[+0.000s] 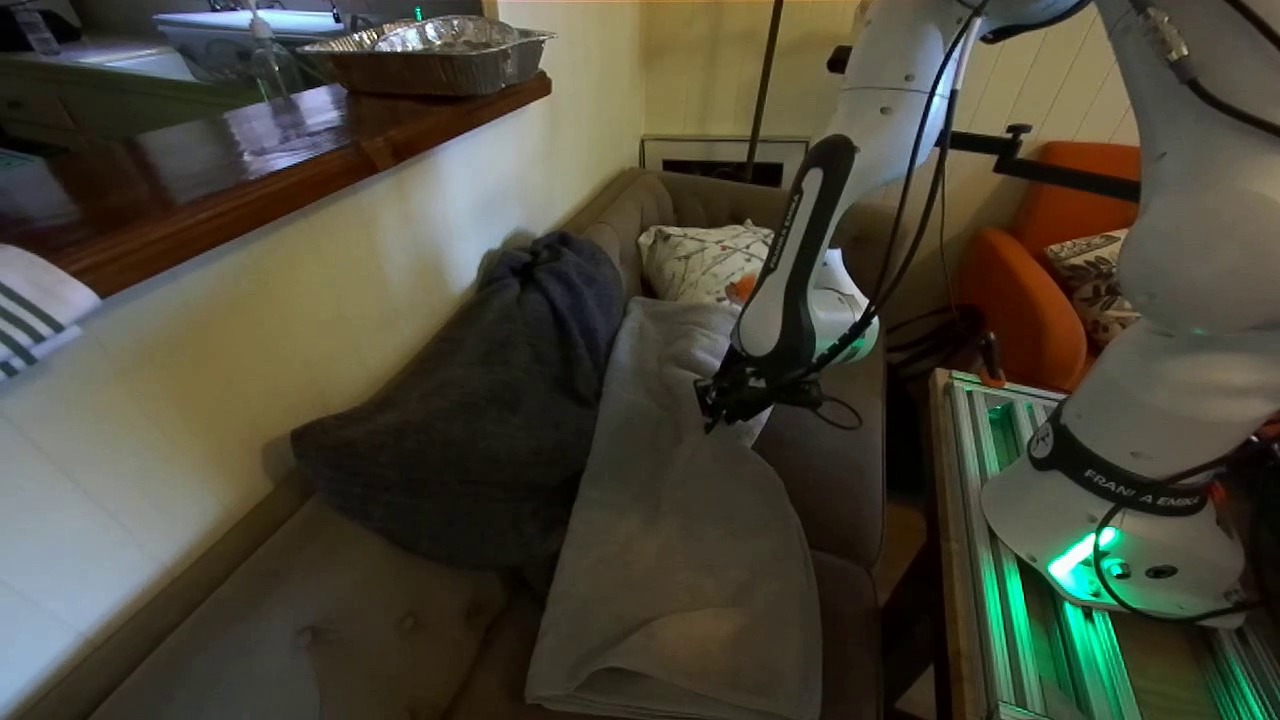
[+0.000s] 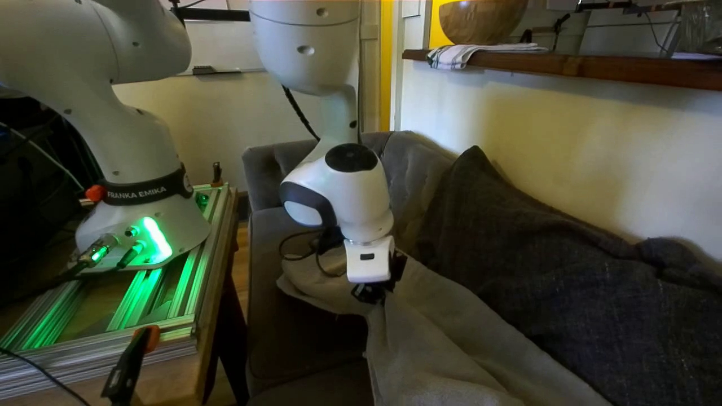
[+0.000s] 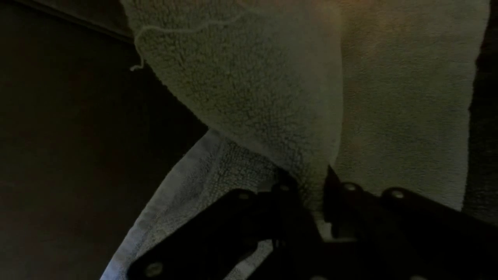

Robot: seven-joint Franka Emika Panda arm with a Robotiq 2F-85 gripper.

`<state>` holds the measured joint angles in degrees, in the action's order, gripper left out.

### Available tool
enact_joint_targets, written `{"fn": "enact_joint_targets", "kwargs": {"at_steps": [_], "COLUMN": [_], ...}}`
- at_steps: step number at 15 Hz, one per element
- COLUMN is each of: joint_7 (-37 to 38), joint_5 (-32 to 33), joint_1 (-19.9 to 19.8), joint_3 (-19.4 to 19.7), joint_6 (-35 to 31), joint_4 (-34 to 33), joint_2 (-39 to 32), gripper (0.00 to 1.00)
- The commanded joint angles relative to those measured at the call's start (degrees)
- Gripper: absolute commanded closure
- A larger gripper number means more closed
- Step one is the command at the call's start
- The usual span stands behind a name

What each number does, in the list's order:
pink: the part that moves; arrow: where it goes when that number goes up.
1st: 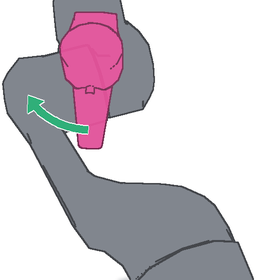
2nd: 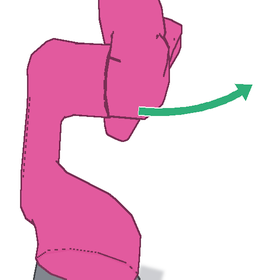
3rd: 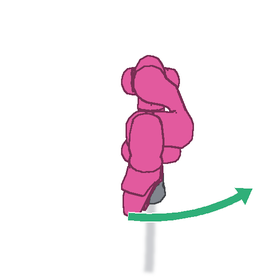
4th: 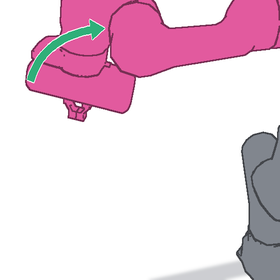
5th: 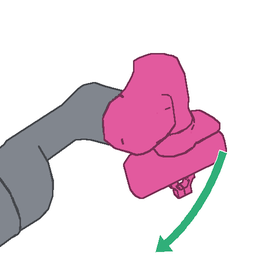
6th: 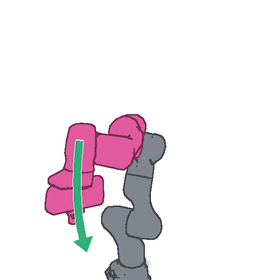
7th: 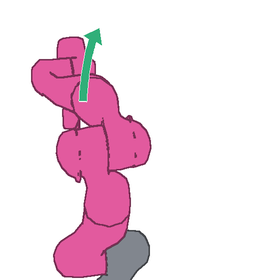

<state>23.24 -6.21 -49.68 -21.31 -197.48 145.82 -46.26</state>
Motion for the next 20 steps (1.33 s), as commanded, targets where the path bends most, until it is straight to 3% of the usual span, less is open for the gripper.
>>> {"fn": "enact_joint_targets", "kwargs": {"at_steps": [1, 4, 7, 9, 10, 13, 14, 15, 20], "joint_7": [2.9, 2.8, 1.6, 1.2, 1.2, 0.0, -0.4, -0.9, -1.8], "joint_5": [-3.0, -4.8, -8.7, -10.3, -11.3, -12.4, -12.4, -12.2, -9.2], "joint_1": [2.0, 4.2, 13.2, 15.9, 17.1, 15.6, 14.5, 13.0, 3.3], "joint_3": [-1.3, 0.3, 9.8, 13.2, 14.2, 12.5, 11.8, 10.9, 9.3], "joint_6": [4.0, 8.9, 16.2, 16.9, 15.9, 14.3, 12.4, 10.7, 5.1], "joint_4": [2.7, 0.6, -4.6, -7.9, -9.4, -12.1, -12.0, -11.7, -7.2], "joint_2": [6.9, 6.6, 1.3, -3.3, -5.2, -8.4, -8.6, -8.7, -9.5], "gripper": [0.95, 0.95, 0.95, 0.95, 0.95, 0.95, 0.57, 0.56, 0.23]}}
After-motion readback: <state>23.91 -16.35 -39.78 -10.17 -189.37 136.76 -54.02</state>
